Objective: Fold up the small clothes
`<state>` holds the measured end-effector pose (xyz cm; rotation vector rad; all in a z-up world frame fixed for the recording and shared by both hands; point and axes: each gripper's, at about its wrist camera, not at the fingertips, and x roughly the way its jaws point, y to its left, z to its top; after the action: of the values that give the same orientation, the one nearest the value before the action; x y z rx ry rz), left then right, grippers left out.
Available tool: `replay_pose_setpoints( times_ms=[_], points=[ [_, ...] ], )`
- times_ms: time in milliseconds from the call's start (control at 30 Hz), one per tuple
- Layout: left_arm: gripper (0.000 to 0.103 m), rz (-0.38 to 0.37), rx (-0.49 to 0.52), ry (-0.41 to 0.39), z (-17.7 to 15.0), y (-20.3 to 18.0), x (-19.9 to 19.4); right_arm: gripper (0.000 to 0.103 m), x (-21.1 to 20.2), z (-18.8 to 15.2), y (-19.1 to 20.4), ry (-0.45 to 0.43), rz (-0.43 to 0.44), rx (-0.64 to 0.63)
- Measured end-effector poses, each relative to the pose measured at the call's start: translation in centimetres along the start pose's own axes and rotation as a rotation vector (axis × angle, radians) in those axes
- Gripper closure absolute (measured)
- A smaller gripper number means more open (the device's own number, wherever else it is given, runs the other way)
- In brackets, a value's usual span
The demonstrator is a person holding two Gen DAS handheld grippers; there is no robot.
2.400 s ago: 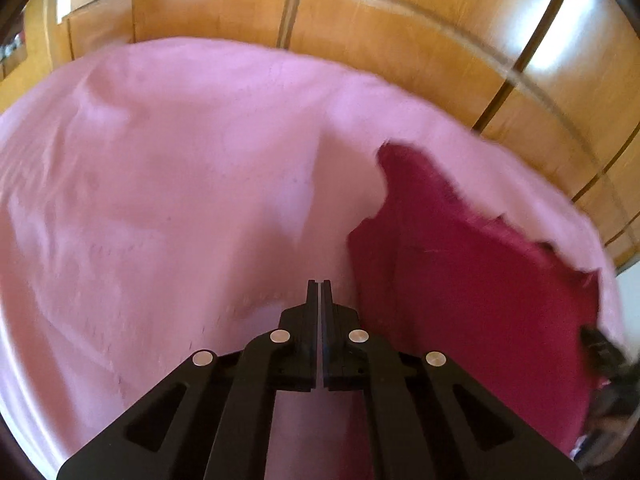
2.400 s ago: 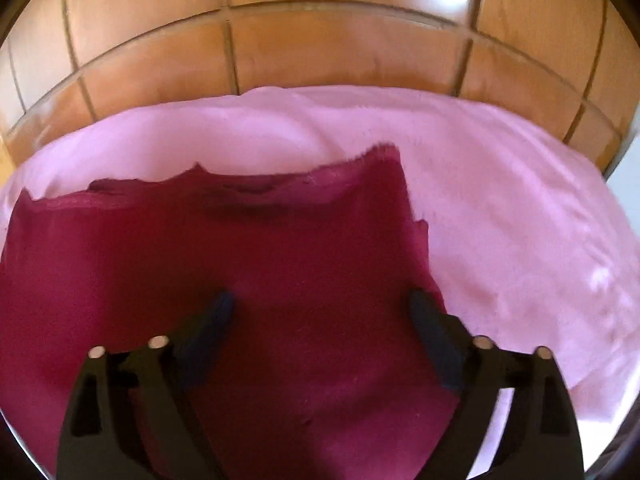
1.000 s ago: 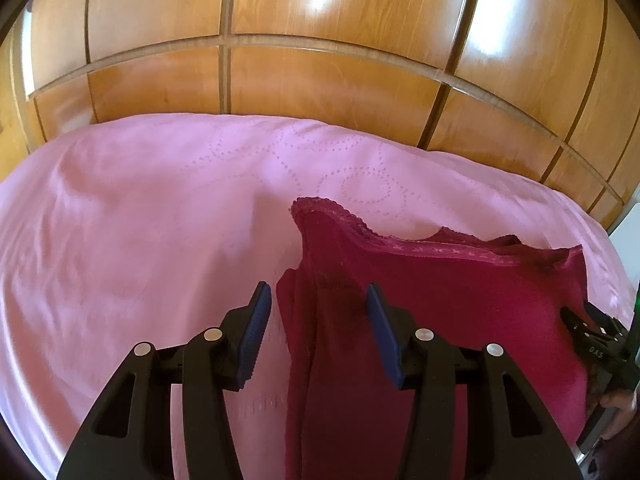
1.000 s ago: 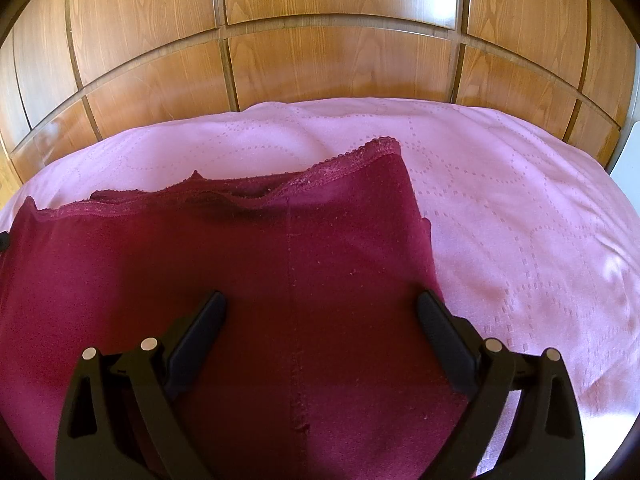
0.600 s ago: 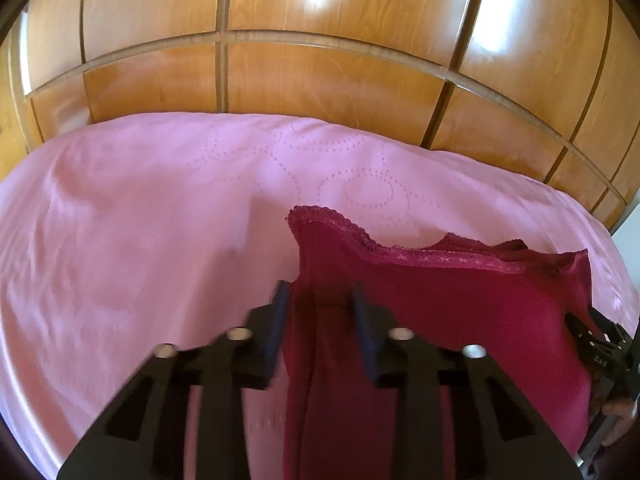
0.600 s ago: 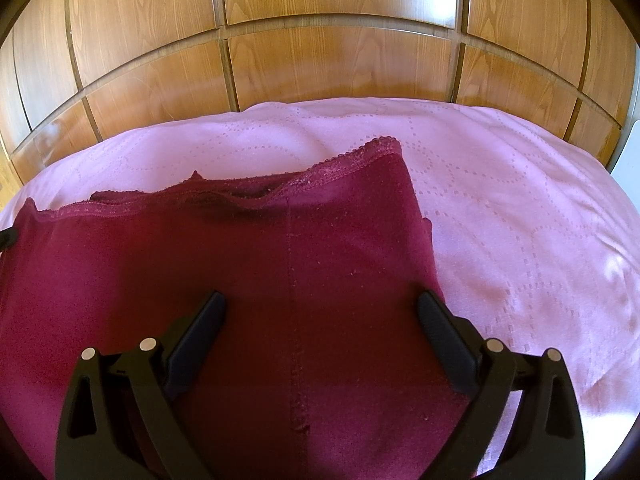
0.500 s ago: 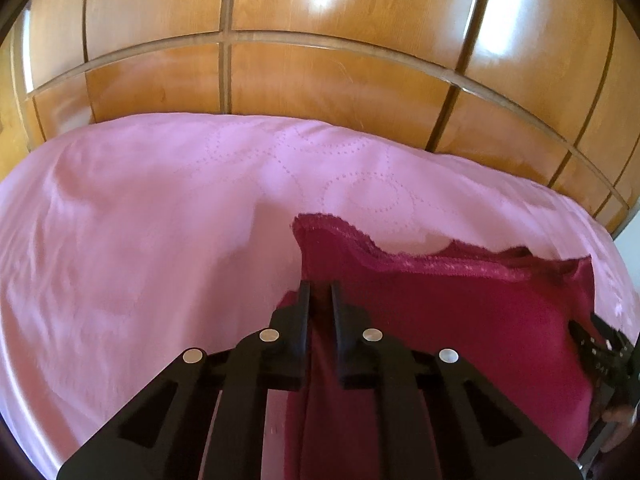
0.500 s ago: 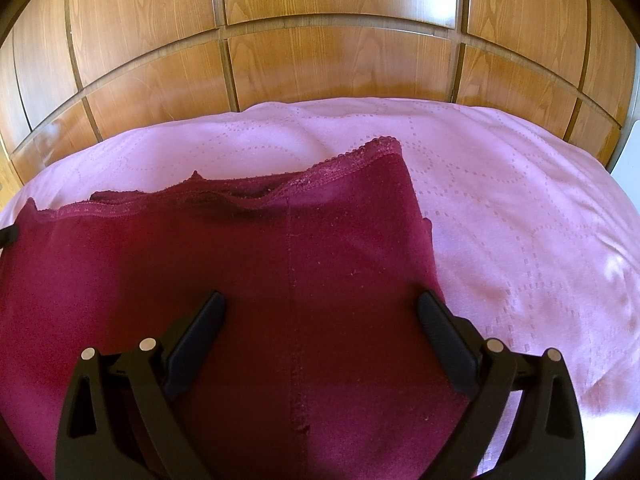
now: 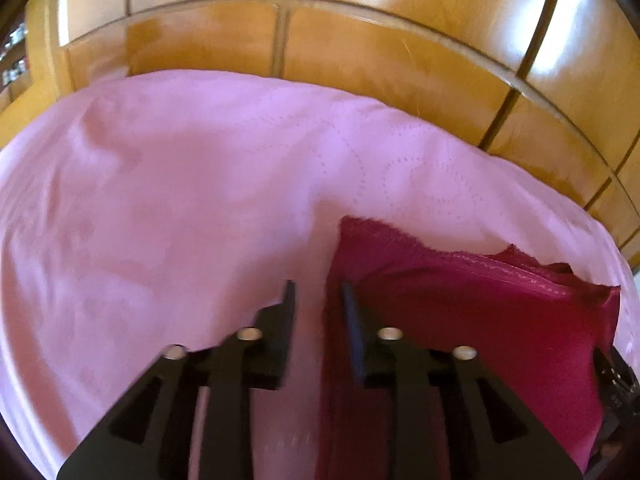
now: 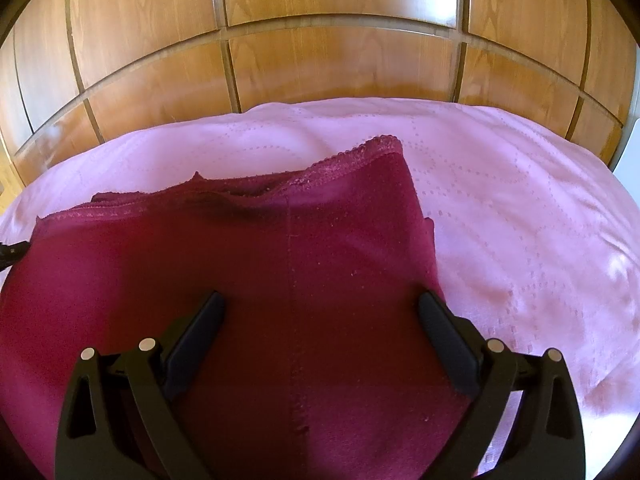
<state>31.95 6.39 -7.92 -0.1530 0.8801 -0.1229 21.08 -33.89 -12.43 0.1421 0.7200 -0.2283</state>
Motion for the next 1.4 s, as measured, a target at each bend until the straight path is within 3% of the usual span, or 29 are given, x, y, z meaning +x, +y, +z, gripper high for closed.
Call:
replay_pose_setpoints(
  times_ms=[100,333,433,533,667,733,867,967,1033,1100,1233,1400],
  points=[
    [0.076,0.021,0.020,-0.047,-1.3,-0.2,-2.7,0.006,0.0,0.0,0.0,0.001,0.001,0.001],
    [0.076,-0.072,0.134,-0.049,-6.5,-3.0,-6.6,0.006,-0.6,0.6,-0.1,0.047,0.024,-0.004],
    [0.076,-0.089,0.187,-0.048,-8.2,-4.3,-7.1,0.006,-2.6,1.0,-1.0,0.046,0.070,0.001],
    [0.076,-0.103,0.198,-0.028,-9.0,-4.8,-6.8,0.006,-4.8,0.9,-3.2,0.024,0.096,0.060],
    [0.074,-0.111,0.185,-0.009,-9.2,-4.7,-6.6,0.008,-4.6,-0.9,-7.0,0.102,0.206,0.210],
    [0.073,-0.120,0.173,0.007,-9.1,-4.4,-6.1,0.022,-3.8,-2.2,-7.9,0.160,0.284,0.268],
    [0.073,-0.136,0.167,0.013,-9.1,-4.1,-5.9,0.031,-3.5,-3.8,-8.2,0.174,0.410,0.343],
    [0.073,-0.139,0.165,0.013,-9.2,-4.0,-5.9,0.039,-3.4,-3.8,-7.7,0.178,0.410,0.340],
    [0.073,-0.144,0.158,0.014,-9.2,-4.0,-5.9,0.061,-3.4,-3.7,-7.2,0.191,0.395,0.320],
    [0.073,-0.152,0.149,0.016,-9.2,-3.8,-6.0,0.070,-3.9,-3.2,-6.5,0.195,0.390,0.293],
    [0.073,-0.180,0.122,0.024,-9.1,-3.2,-6.4,0.075,-4.9,-2.3,-5.2,0.206,0.383,0.259],
    [0.073,-0.253,0.108,0.050,-9.1,-2.4,-6.3,0.076,-8.2,0.7,-2.0,0.156,0.465,0.196]
  ],
)
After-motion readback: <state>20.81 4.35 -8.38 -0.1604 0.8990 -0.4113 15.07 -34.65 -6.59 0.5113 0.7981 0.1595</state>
